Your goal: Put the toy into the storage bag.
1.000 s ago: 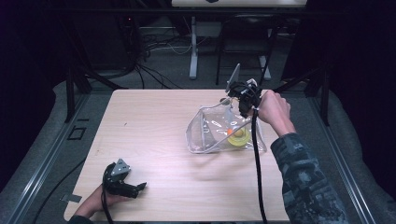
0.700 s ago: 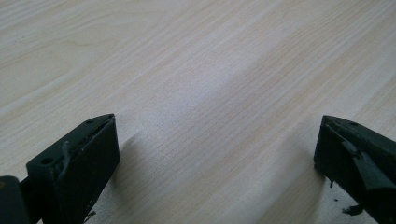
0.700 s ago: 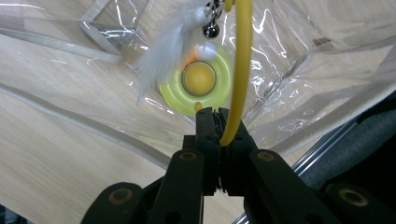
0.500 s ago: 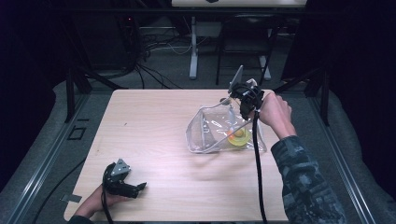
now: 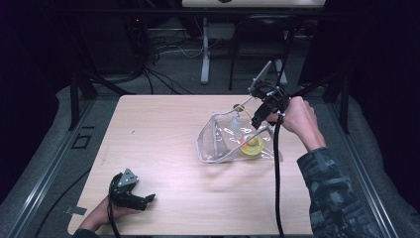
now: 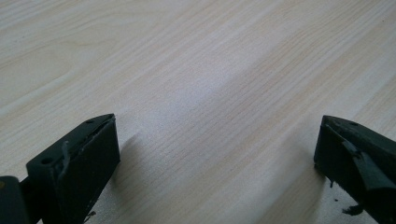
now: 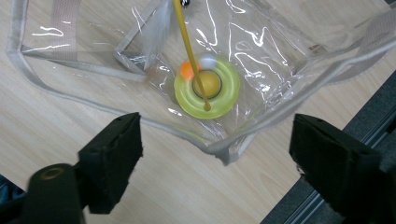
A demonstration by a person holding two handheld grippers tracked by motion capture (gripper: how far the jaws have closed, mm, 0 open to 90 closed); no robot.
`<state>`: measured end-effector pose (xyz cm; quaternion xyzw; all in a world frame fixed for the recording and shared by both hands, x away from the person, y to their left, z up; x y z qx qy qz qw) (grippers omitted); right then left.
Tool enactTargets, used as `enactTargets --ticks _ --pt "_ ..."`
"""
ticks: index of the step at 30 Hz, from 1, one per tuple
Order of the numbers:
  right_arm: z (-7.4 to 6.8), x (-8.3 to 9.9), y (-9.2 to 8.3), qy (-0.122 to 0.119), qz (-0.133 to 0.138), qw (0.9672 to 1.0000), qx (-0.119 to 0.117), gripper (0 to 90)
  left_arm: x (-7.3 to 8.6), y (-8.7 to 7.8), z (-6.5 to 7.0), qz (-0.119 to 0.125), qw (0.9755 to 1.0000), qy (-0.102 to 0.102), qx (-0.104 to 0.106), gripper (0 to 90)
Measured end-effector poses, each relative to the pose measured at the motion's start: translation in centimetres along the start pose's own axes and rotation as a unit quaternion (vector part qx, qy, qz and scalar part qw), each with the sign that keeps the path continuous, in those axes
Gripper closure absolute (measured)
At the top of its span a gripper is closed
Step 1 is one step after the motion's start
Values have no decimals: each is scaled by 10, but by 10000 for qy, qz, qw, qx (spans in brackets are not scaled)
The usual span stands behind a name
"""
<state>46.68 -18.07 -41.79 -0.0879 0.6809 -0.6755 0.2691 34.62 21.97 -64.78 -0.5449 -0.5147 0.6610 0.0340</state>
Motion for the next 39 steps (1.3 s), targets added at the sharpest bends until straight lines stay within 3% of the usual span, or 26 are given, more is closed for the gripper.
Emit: enactTargets --ticks 4,8,14,18,27,39 --pt "4 6 -7 35 115 9999 0 79 0 0 0 2 10000 -6 6 0" --pt "5 14 -15 51 379 9993 30 77 0 1 0 37 10000 -20 -30 0" --pt "10 28 -20 117 491 9987 45 70 -1 1 0 43 10000 -37 -34 0" --pt "13 41 -15 112 445 9989 -62 123 0 1 0 31 10000 -10 -39 0" --pt "20 67 -2 193 428 9988 -115 115 0 1 0 38 10000 -17 -40 0" --pt "23 105 34 412 295 9980 -367 104 0 1 0 37 10000 -15 -41 0"
Point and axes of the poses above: each handheld gripper's, and its own axes: y roughly forward along the jaws, x roughly out of its underside, z roughly to its right, the point moved 8 cm from there along y, roughly forward along the jaws, and after that the axes turned 10 degrees about y, right-handed, at the moved point
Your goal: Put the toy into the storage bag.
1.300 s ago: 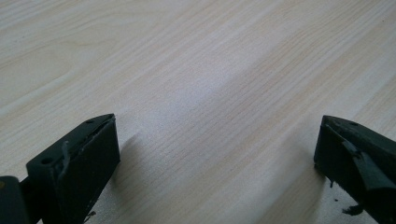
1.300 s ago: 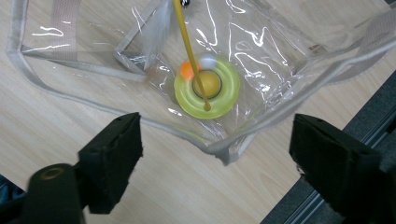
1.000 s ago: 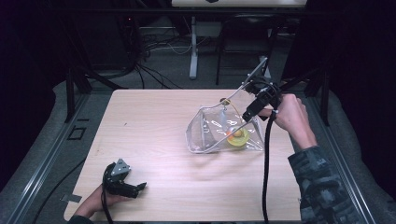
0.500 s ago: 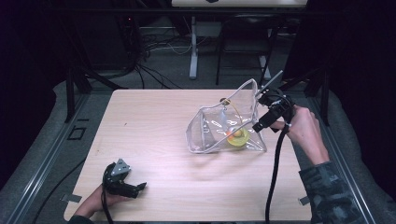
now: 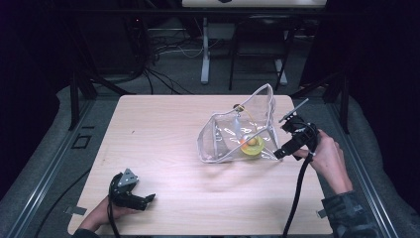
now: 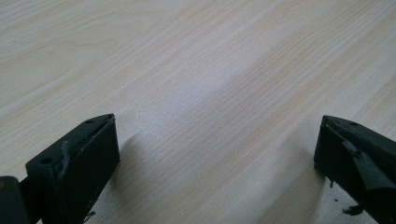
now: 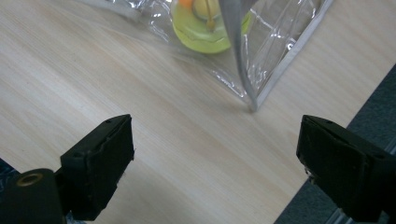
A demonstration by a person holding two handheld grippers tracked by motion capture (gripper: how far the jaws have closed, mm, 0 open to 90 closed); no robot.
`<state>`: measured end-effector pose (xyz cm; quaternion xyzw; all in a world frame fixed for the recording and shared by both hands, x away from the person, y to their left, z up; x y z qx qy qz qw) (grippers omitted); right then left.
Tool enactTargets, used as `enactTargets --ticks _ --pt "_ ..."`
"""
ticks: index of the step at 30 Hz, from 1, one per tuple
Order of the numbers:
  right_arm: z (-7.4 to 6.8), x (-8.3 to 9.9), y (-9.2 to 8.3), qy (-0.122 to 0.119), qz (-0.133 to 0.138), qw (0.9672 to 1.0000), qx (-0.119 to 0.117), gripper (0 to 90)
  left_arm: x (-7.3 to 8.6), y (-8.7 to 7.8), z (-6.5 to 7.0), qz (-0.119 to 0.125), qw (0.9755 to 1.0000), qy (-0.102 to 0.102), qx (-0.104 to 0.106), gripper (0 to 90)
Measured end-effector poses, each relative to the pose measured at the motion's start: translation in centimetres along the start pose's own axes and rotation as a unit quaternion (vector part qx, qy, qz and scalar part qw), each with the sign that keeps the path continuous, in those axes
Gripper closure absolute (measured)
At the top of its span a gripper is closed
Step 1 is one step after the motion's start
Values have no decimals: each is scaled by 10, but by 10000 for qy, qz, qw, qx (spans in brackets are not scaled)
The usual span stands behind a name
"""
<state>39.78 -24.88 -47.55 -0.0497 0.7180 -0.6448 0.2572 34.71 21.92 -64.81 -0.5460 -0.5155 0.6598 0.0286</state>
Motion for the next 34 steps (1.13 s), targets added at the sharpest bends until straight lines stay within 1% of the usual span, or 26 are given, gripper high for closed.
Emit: enactTargets --ticks 2,3,4,5,6,9,11,12,13,16,18,20,21,24,26,27,28,29,30,31,32,33,34 --pt "1 4 6 67 60 10000 4 102 0 0 0 1 10000 0 2 0" --pt "1 7 8 102 74 9999 -49 101 0 0 0 0 10000 1 2 0" --pt "1 11 10 56 28 10000 -67 101 0 0 0 0 10000 2 3 0" --pt "1 14 13 76 30 10000 -21 101 0 0 0 0 10000 2 2 0" --pt "1 18 17 127 20 9999 -46 102 0 0 0 1 10000 -2 3 0" --pt "2 30 25 133 -2 9999 -10 112 0 0 0 0 10000 0 5 0" --pt "1 37 31 170 39 9998 -46 127 0 0 0 0 10000 0 10 0" --pt "0 42 34 177 -12 9998 -86 132 0 0 0 -2 10000 -2 10 0" --pt "1 47 38 188 -48 9998 -44 133 0 0 0 1 10000 -1 11 0" --pt "1 60 50 263 -100 9996 -57 136 0 0 0 1 10000 -2 6 0" --pt "1 66 57 232 -185 9995 -50 137 0 0 0 0 10000 -2 -2 0" --pt "0 74 65 263 -226 9994 -57 138 0 0 0 1 10000 -9 -3 0" --pt "-1 76 69 270 -231 9993 -99 139 0 0 0 1 10000 -9 -9 0" --pt "-1 82 77 270 -370 9989 -81 134 0 0 0 -14 10000 -1 29 0" --pt "-1 84 82 348 -391 9986 -75 133 0 0 0 -16 10000 -2 34 0" --pt "-1 86 82 278 -515 9983 -73 133 0 0 0 -17 10000 1 35 0" --pt "0 86 83 254 -525 9983 -50 133 0 0 0 -15 10000 3 38 0" --pt "-2 87 86 327 -480 9983 -63 134 0 0 0 -14 10000 2 38 0" --pt "-1 89 86 306 -521 9982 -40 133 0 0 0 -14 10000 3 39 0" --pt "1 90 85 177 -671 9976 -14 133 0 0 0 -14 10000 4 38 0" --pt "1 91 85 145 -743 9971 -11 133 0 0 0 -13 10000 10 41 0" --pt "2 92 86 183 -717 9973 4 134 0 0 0 -13 10000 11 42 0" --pt "0 93 89 347 -570 9978 -11 134 -1 0 0 -13 10000 12 45 0"
Point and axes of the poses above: each handheld gripper's, and its own axes: y roughly forward along the jaws, x roughly out of its underside, z roughly to its right, the point moved 8 cm from there along y, roughly forward along the jaws, and after that the axes turned 10 degrees about y, right-handed, at the moved point
